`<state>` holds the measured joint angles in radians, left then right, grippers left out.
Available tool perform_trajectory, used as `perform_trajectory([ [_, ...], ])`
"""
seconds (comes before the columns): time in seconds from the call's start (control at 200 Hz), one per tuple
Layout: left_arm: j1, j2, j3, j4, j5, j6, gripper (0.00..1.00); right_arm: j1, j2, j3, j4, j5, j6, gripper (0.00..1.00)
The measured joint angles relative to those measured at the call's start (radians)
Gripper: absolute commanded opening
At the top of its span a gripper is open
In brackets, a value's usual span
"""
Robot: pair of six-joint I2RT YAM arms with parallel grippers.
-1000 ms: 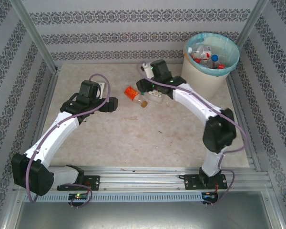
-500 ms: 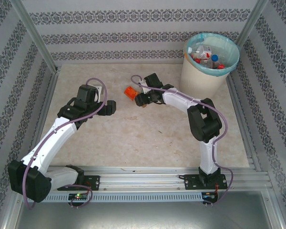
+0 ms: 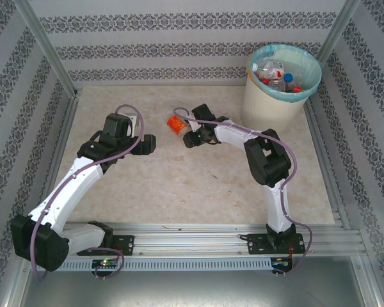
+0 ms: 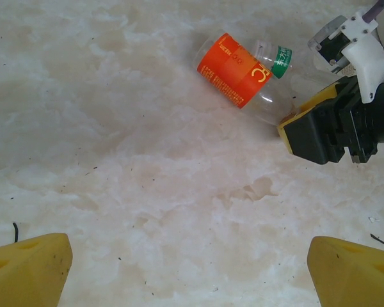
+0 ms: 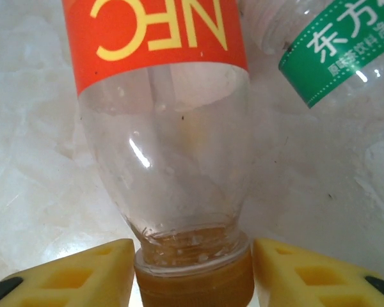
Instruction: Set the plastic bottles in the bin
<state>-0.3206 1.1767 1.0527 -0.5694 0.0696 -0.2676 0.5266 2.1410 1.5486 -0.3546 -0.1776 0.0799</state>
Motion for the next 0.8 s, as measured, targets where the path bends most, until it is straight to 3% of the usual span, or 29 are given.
perform_trajectory([
  [0.29, 0.000, -0.051, 0.000, 0.000, 0.000, -0.008, 0.97, 0.002, -0.006, 0.004, -0.009, -0.012, -0.004, 0.34],
  [0.46, 0.000, -0.098, 0.000, 0.018, 0.012, -0.043, 1.00, 0.015, -0.099, -0.049, -0.016, -0.076, -0.003, 0.27],
  [0.61, 0.012, -0.122, 0.000, 0.059, 0.037, -0.109, 1.00, 0.033, -0.211, -0.061, -0.001, -0.154, 0.022, 0.23],
  [0.799, 0.096, -0.140, -0.012, 0.150, 0.101, -0.259, 1.00, 0.039, -0.330, -0.078, 0.061, -0.281, 0.076, 0.22],
])
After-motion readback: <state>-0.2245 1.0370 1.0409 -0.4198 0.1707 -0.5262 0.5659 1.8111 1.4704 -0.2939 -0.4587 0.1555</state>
